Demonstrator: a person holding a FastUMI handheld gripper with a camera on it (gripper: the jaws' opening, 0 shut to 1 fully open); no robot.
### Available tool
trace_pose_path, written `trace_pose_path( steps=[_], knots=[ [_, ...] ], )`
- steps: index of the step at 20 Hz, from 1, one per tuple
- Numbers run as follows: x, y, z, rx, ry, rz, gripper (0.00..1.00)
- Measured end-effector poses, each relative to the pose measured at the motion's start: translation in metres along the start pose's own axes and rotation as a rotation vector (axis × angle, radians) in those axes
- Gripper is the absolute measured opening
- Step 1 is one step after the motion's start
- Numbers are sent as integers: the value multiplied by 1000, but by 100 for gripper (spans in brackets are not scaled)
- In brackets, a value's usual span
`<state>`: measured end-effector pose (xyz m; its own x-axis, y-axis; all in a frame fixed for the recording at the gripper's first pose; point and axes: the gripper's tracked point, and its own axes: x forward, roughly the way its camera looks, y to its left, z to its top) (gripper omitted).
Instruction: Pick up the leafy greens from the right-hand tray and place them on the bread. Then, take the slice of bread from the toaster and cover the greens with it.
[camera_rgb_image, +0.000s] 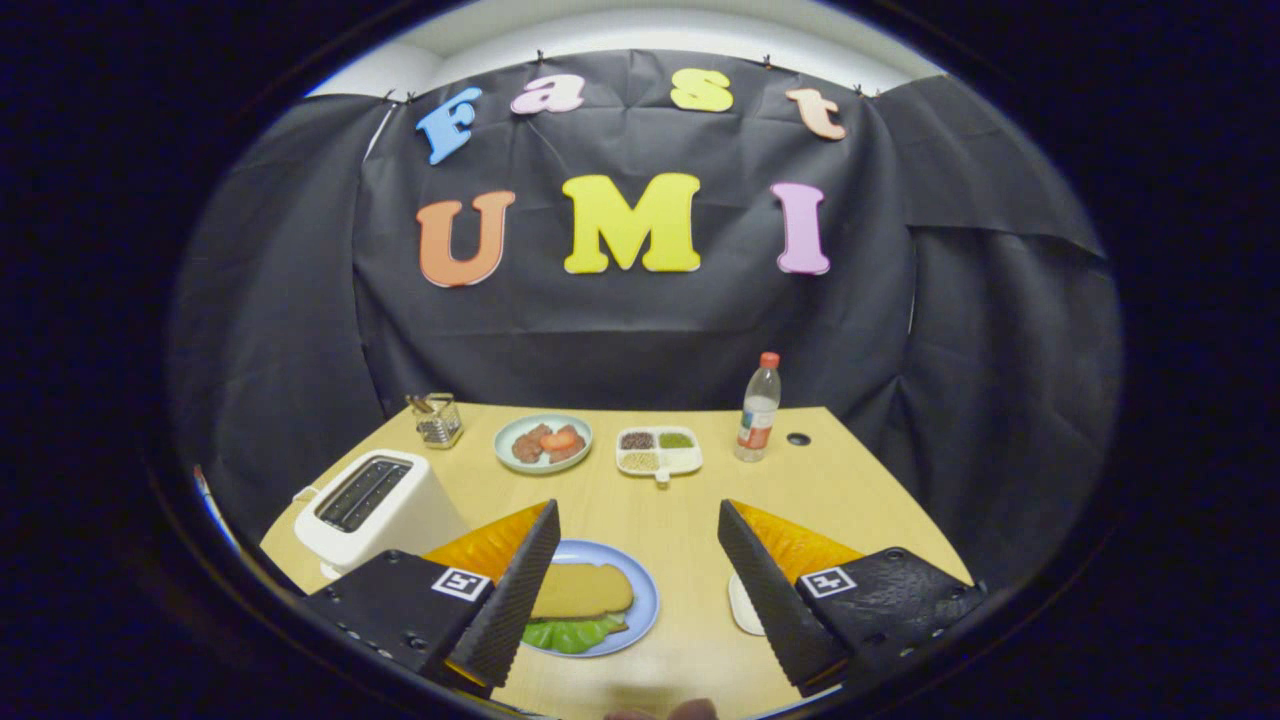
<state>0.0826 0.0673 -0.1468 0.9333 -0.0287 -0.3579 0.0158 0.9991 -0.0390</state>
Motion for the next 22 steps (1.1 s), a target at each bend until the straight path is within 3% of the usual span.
trace_pose_path(
  steps=[9, 22],
  knots=[
    [-75, 0, 44, 38, -94, 9, 96],
    [-89, 2, 58, 52, -105, -5, 96]
  ],
)
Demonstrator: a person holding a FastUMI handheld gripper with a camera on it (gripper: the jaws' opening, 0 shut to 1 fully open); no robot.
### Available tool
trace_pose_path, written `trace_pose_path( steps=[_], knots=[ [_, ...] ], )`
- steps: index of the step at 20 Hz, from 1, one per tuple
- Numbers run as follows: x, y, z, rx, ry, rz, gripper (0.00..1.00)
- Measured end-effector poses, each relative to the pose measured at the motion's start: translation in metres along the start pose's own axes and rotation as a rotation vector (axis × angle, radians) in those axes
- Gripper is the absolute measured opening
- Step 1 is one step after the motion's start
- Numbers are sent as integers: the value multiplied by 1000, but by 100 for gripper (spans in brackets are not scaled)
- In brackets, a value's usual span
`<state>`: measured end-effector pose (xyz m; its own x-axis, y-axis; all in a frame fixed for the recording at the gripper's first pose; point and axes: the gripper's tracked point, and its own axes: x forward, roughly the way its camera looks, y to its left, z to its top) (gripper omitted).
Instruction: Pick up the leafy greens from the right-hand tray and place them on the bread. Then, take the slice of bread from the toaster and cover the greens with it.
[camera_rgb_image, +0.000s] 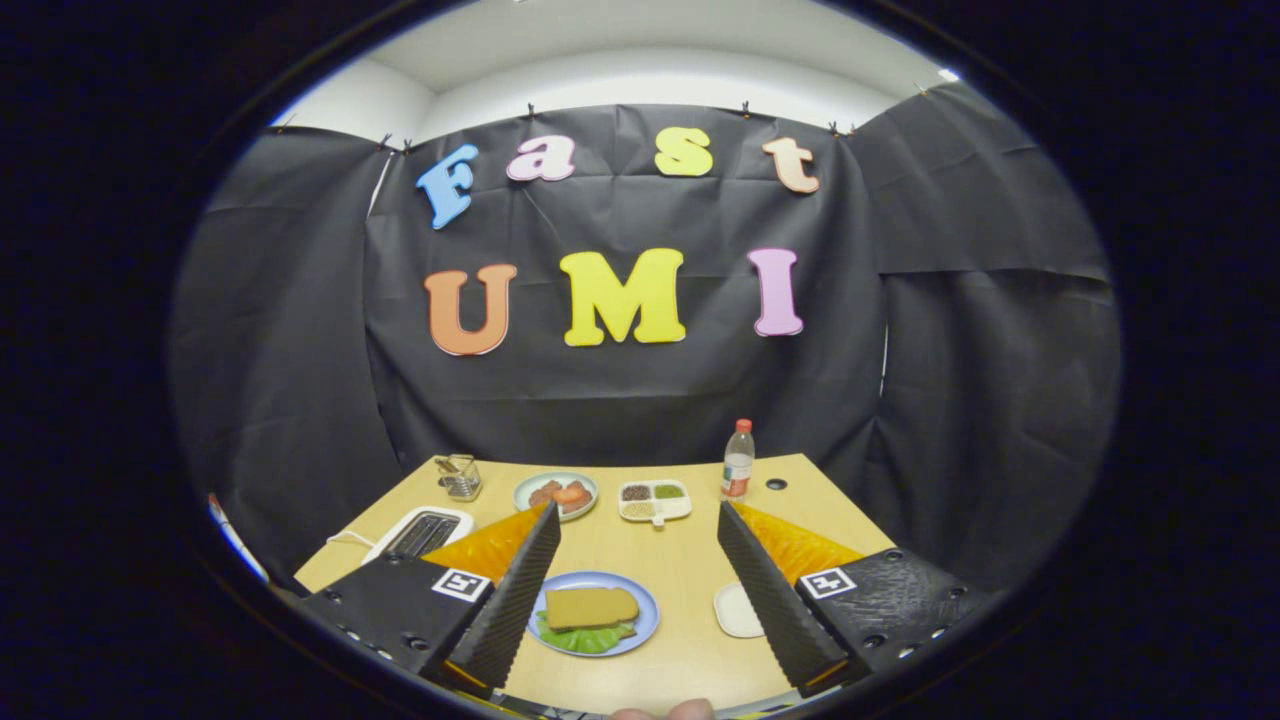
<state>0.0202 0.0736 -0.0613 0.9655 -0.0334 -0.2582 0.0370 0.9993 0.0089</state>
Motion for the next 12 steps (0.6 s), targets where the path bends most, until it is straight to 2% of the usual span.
trace_pose_path(
  steps=[12],
  knots=[
    [-4, -1, 8, -17, -10, 6, 96]
  ],
)
